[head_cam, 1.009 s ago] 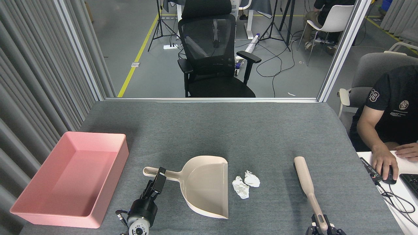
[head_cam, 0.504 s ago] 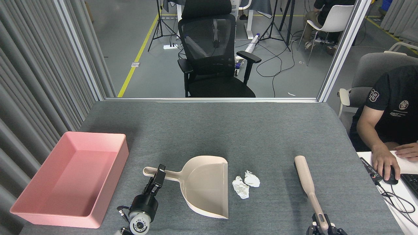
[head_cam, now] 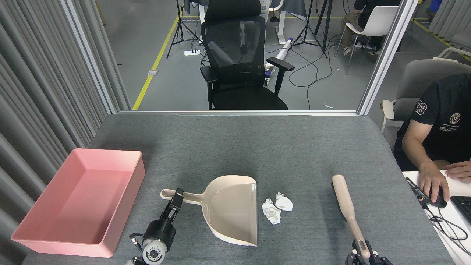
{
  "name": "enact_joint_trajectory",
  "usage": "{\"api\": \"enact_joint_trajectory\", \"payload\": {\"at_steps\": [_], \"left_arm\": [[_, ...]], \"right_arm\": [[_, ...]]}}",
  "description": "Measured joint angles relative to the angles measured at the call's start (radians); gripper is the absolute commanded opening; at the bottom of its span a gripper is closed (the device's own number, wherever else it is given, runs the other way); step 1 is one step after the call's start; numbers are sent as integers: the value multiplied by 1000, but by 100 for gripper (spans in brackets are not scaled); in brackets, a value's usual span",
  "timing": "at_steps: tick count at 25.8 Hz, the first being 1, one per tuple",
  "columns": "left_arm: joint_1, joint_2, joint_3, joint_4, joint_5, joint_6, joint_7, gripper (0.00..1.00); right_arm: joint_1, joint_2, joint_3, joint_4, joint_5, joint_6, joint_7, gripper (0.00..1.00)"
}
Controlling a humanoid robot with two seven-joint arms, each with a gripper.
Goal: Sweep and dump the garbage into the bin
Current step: 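Lift the brush with the right gripper and position the dustpan with the left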
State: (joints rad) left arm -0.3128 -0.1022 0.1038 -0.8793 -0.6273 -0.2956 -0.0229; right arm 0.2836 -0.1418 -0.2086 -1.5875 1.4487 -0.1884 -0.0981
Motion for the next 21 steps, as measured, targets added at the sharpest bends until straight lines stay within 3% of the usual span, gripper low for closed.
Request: {"api": "enact_joint_trajectory", "payload": {"at_steps": [5,12,16,21], "left_arm": [[-6,-5,7,1,0,-15,-5,45],[-7,-20,27,-1,-1,-49,-13,34],[-7,-25,37,-5,-5,-71,-14,20],[-6,-27,42,-9,-10,-81,-38,17]], "right_arm": [[0,0,0,0,0,0,1,15],[0,2,0,0,0,0,1,16],[0,1,0,0,0,0,1,16],[0,3,0,0,0,0,3,16]]}}
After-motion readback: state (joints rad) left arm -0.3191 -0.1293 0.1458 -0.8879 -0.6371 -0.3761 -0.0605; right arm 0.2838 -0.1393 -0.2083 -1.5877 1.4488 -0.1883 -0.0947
